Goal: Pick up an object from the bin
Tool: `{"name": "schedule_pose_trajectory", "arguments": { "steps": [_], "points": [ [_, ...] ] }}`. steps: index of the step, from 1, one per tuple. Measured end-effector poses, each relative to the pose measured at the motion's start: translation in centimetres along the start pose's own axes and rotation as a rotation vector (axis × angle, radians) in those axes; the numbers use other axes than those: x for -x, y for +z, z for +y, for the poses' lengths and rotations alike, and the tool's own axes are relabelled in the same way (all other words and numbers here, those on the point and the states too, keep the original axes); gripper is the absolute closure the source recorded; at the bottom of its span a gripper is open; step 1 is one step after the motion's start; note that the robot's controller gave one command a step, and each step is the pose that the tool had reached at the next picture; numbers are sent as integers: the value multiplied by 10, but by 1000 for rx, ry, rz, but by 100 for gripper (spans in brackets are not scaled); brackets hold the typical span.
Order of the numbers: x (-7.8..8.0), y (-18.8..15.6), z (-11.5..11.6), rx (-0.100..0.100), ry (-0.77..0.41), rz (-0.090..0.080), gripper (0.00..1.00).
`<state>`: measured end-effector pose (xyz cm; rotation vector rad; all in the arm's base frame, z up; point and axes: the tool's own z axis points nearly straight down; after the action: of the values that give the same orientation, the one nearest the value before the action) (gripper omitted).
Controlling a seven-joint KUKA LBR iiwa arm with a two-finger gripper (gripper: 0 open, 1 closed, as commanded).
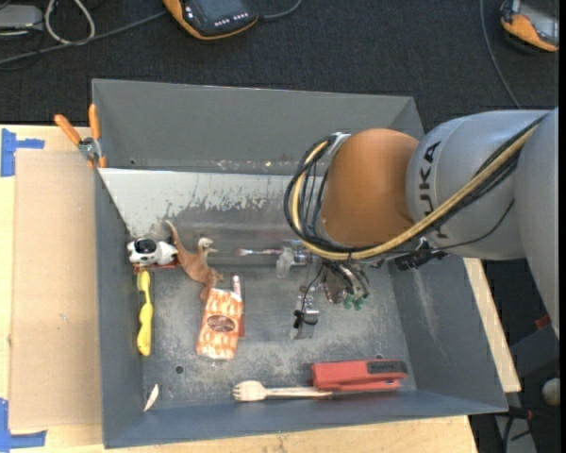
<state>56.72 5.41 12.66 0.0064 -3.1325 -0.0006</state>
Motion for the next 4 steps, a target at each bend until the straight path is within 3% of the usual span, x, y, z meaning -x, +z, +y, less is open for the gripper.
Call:
{"name": "schedule_pose_trajectory", "arguments": {
  "steps": [1, 2, 3, 4],
  "points": [
    [2, -3, 0, 0, 1, -7, 0],
    [-6, 12, -17, 5, -11, -17, 0],
    [-20, 36, -57, -1, -58, -5, 0],
    [-64, -9, -110, 2, 28, 0, 0]
  ]
}}
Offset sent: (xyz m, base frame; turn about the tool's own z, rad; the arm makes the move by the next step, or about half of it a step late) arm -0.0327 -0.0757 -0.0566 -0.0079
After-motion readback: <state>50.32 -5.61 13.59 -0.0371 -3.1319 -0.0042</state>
